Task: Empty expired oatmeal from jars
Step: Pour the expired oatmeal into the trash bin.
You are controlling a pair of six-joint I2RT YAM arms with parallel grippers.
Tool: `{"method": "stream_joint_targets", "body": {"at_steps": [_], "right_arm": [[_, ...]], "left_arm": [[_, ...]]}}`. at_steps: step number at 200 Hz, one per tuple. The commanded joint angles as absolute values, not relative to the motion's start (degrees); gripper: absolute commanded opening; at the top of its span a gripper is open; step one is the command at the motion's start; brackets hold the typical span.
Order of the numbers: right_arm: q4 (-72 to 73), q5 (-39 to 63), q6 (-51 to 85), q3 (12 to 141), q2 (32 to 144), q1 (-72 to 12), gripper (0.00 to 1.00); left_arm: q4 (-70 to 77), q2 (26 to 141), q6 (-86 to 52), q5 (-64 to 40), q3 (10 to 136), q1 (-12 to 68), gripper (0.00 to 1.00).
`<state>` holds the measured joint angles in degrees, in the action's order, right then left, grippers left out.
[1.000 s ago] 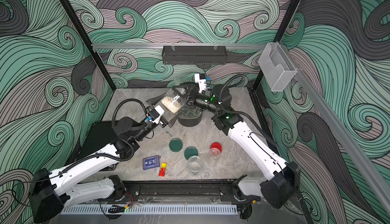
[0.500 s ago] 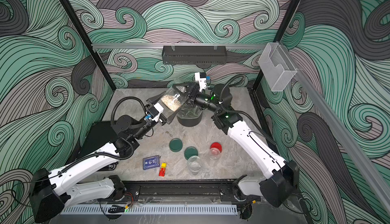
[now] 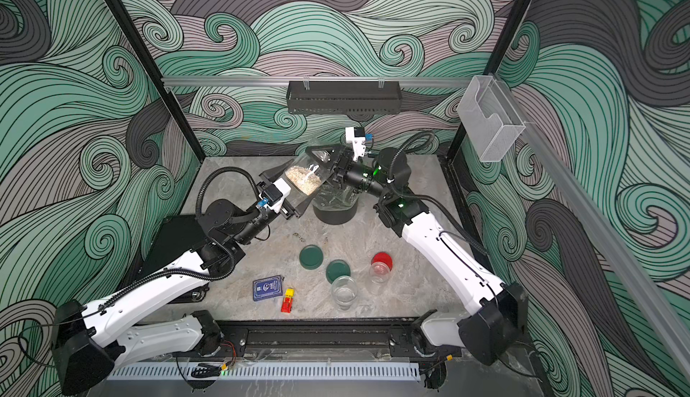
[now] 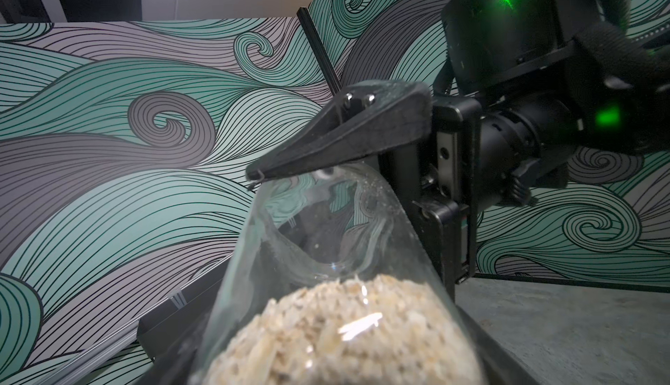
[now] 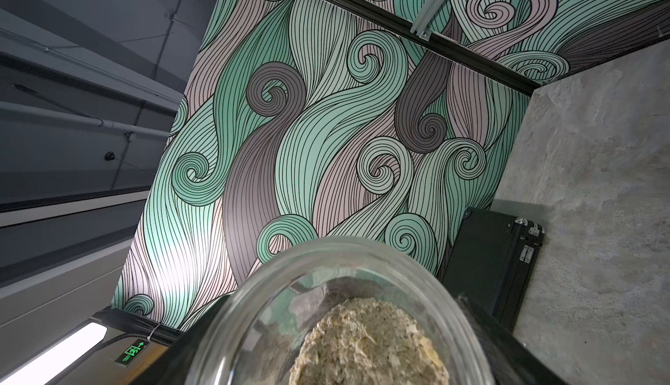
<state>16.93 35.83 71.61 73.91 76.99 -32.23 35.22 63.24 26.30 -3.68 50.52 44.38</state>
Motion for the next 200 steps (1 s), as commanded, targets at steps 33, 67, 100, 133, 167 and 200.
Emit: {"method": "stream_joint_targets", "body": {"at_steps": [33, 67, 100, 133, 167, 200], "right_arm": [[23.2, 35.9, 70.9, 73.8, 77.0, -32.2, 0.85], [23.4, 35.8, 70.5, 72.8, 76.6, -31.6, 0.96], [22.4, 36.0, 68.8, 72.1, 76.0, -31.2, 0.99], [22.2, 35.8, 68.7, 70.7, 75.5, -30.3, 0.99], [22.0, 35.2, 68.8, 69.7, 75.1, -29.2, 0.99], [21.6, 34.7, 68.7, 69.4, 75.4, -28.3, 0.99]], "left_arm": [[34.2, 65.3, 23.6, -2.7, 54.3, 44.7, 0.00], [33.8, 67.3, 21.9, -0.7, 56.1, 44.0, 0.00], [33.0, 68.3, 20.4, -0.4, 57.0, 43.6, 0.00], [32.6, 68.4, 19.6, -0.4, 57.3, 43.4, 0.00], [32.3, 68.6, 19.1, -0.2, 57.8, 43.3, 0.00], [32.7, 69.2, 18.5, 0.0, 58.0, 43.1, 0.00]]}}
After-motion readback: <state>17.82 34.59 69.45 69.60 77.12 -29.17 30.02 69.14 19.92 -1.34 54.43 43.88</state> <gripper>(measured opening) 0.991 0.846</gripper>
